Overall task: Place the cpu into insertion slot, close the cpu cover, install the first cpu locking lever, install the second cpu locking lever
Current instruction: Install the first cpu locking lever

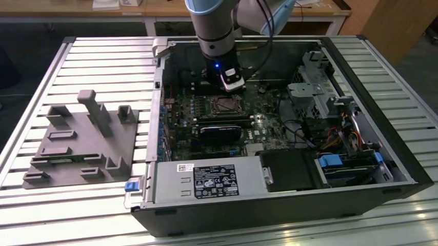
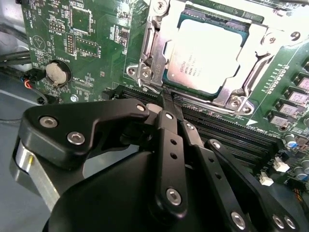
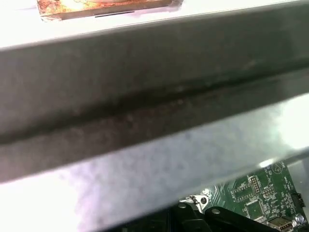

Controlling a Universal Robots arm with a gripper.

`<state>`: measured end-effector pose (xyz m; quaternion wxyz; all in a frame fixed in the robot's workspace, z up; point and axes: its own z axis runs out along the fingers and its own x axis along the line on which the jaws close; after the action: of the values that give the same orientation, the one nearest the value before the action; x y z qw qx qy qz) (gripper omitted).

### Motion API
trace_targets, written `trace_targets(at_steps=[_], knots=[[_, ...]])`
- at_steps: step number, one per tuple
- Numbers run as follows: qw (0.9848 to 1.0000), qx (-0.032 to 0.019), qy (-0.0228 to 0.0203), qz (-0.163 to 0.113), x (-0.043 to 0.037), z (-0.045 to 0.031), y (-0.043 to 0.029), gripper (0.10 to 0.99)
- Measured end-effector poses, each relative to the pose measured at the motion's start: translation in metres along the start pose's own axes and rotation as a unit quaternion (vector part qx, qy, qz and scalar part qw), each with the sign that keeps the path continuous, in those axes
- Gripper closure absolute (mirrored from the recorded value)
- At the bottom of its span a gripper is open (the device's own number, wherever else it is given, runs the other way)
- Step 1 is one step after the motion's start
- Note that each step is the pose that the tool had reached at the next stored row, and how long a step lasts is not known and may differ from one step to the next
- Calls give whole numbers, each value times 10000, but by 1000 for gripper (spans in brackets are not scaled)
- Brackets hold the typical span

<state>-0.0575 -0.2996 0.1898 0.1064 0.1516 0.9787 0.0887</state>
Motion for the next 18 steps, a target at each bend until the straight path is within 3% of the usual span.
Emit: trace_targets(at_steps=[6,16,18], knots=[[10000,-11,-1,1,-4,-17,7,980],[10000,-2,0,0,-39,-208,45,980],[10000,-3,0,0,-41,-213,46,980]])
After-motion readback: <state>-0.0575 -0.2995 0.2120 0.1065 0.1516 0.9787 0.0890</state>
